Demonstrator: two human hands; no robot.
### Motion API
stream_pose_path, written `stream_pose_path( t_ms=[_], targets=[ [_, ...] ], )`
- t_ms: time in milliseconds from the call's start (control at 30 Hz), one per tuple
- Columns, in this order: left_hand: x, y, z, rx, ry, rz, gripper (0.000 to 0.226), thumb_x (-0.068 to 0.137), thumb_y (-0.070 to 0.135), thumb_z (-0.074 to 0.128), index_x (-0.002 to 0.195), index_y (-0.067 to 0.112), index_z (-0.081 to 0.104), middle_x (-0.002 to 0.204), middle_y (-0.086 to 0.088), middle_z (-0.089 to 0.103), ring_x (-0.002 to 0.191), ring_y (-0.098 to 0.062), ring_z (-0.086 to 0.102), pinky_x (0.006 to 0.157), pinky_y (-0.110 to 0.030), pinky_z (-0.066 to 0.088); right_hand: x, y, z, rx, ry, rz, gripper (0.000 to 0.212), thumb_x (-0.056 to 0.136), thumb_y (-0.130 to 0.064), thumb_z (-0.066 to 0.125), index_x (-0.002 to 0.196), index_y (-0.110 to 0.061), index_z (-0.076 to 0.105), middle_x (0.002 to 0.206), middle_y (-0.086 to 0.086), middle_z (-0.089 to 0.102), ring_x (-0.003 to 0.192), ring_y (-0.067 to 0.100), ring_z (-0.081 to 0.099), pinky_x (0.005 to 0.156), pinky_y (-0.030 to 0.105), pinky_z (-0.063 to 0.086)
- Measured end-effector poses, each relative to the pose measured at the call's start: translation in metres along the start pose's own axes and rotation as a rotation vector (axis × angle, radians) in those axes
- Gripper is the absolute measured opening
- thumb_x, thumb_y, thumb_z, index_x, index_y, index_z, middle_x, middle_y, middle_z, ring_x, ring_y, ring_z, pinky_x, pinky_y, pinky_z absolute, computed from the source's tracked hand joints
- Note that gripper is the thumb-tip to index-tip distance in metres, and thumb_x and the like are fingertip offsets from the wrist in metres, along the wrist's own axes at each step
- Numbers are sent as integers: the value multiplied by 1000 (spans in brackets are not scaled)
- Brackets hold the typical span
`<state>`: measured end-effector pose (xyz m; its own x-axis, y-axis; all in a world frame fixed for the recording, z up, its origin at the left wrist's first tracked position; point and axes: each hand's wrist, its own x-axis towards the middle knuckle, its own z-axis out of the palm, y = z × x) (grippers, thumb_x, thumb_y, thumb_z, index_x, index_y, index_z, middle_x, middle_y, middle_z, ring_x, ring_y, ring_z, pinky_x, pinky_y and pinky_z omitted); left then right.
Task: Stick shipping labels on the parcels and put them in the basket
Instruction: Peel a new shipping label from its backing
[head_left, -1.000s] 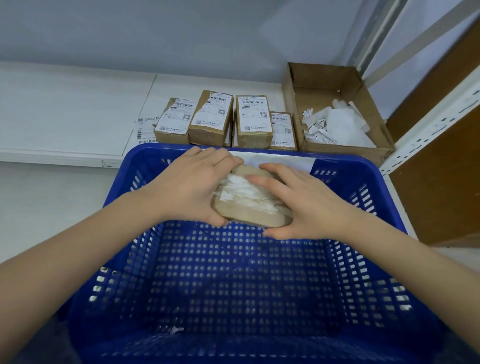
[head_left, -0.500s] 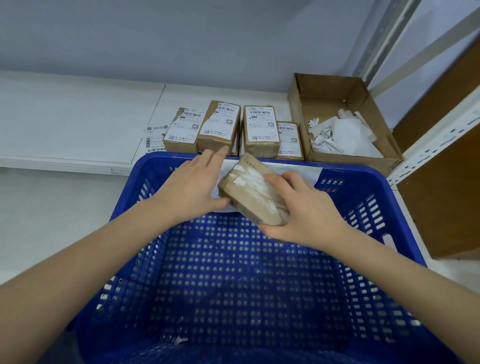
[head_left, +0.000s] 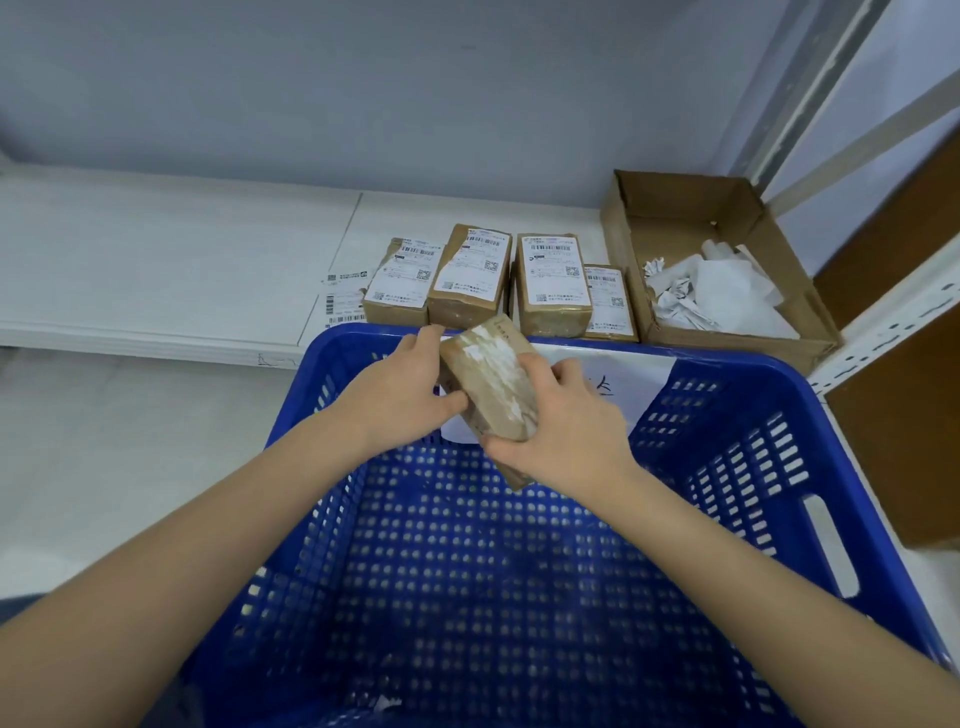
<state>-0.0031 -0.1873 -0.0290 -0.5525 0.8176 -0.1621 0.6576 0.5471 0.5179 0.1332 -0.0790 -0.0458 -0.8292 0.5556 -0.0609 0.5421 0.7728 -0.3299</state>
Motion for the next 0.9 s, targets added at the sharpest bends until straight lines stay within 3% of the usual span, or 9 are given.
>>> stream_pose_path(
  t_ms=[133,267,500,600,700,800,900],
  targets=[
    [9,-21,-19,34,15,-88,57,92,27,58,138,8,33,126,-9,51,104,-23,56,88,-38,46,5,-10,0,-43,-14,16,83,74,-64,60,138,-24,25,118,4,39,108,24,46,78,33,44],
    [31,-62,-40,99,54,-228,53,92,26,58,136,4,38,131,-13,53,114,-28,53,91,-35,43,13,-24,1,-63,0,15,81,75,-63,58,137,-23,26,118,5,39,108,25,46,74,31,43],
    [67,-121,-53,133,129,-364,46,94,29,54,132,6,45,126,-12,58,111,-30,55,86,-37,43,29,-47,6,-106,39,19,81,75,-64,57,137,-23,25,122,6,38,108,25,47,68,31,39],
    [85,-145,-55,91,144,-430,47,94,30,55,133,5,47,129,-13,56,115,-30,52,91,-37,41,32,-53,8,-124,59,18,83,75,-67,55,138,-23,24,122,5,39,107,23,48,70,31,45],
    [101,-163,-55,42,147,-468,40,94,29,56,124,2,53,106,-11,54,97,-27,50,80,-35,38,34,-57,9,-129,52,28,84,75,-68,54,140,-26,21,122,2,39,108,21,47,68,29,40],
    [117,-179,-48,34,145,-473,22,94,31,57,103,11,54,96,-6,50,87,-23,45,76,-32,35,40,-61,12,-148,28,45,84,75,-69,54,140,-28,20,124,1,37,111,21,46,69,29,34],
    [134,-192,-38,24,141,-474,28,92,35,59,108,12,57,96,-5,56,85,-22,49,74,-32,36,48,-66,15,-166,11,53,84,75,-71,53,140,-30,18,123,-1,36,112,20,46,69,29,32]
  ],
)
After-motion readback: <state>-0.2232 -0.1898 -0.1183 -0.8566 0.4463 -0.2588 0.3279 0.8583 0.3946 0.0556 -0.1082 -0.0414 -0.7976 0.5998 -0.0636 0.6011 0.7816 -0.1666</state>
